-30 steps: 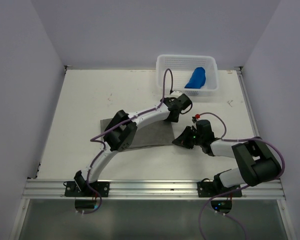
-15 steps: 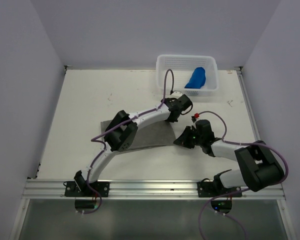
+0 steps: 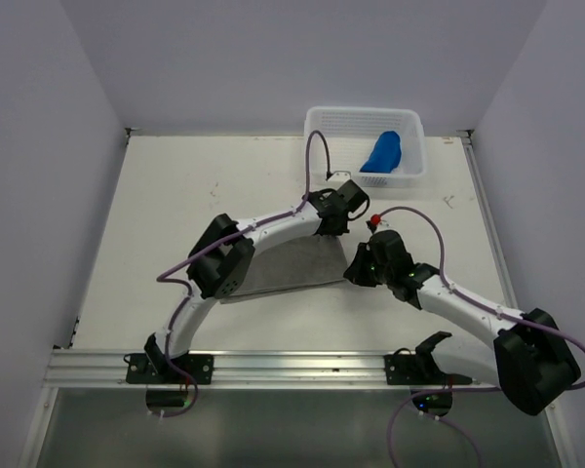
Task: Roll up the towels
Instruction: Roll the towel
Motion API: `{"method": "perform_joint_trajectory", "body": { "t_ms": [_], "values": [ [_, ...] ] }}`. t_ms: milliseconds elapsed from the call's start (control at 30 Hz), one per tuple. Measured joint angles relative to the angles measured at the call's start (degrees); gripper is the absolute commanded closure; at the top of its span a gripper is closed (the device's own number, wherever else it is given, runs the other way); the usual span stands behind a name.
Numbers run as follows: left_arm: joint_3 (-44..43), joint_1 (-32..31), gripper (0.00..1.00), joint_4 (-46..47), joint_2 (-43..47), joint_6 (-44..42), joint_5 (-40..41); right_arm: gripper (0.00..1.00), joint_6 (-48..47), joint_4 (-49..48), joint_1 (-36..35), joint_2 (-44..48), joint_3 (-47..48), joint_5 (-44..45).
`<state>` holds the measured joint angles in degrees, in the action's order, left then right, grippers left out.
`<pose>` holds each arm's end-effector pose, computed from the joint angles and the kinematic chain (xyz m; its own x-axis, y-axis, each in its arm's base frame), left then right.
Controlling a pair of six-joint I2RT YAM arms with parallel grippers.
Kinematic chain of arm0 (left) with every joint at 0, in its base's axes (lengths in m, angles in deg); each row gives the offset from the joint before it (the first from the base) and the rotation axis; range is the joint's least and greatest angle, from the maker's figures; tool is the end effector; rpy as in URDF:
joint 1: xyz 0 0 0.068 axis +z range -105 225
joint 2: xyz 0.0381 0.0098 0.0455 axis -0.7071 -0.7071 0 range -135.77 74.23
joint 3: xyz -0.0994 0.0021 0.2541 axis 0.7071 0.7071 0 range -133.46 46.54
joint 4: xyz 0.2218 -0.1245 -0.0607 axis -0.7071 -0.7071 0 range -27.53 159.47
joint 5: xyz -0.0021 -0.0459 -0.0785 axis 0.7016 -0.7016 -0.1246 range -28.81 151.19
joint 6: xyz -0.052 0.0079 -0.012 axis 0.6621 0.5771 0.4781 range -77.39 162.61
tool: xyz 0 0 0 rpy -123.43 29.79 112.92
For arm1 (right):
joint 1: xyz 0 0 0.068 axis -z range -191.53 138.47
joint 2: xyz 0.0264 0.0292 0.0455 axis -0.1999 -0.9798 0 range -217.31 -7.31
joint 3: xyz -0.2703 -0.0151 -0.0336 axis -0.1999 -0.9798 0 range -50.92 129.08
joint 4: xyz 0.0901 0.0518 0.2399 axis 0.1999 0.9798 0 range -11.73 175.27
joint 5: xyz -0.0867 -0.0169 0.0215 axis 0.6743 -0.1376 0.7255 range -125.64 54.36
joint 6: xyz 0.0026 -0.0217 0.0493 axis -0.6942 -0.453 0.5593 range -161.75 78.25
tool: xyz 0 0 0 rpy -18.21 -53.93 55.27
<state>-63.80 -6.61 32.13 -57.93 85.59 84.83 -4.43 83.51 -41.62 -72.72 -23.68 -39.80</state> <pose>0.3227 -0.3844 0.1823 -0.7926 -0.0054 -0.6097 0.0683 0.9929 -0.0977 0.1886 0.1122 0.1741 -0.8036 0.2332 -0.5476 -0.0735 0.8741 0.4802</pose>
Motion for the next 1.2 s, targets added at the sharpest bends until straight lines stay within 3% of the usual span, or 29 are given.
{"method": "perform_joint_trajectory", "body": {
  "t_ms": [267, 500, 1200],
  "values": [
    [8.52, 1.75, 1.00, 8.96, 8.15, 2.49, -5.92, 1.00, -1.77, 5.79, -5.57, 0.17, 3.26, 10.19],
    [10.60, 2.93, 1.00, 13.03, 8.92, 2.95, -9.57, 1.00, -2.01, 10.56, -8.31, -0.04, 6.69, 16.76],
    [22.29, 7.58, 1.00, 21.49, 15.50, 2.25, -15.78, 1.00, -2.03, 13.53, -16.55, -12.46, 16.50, 22.60]
  ]
}}
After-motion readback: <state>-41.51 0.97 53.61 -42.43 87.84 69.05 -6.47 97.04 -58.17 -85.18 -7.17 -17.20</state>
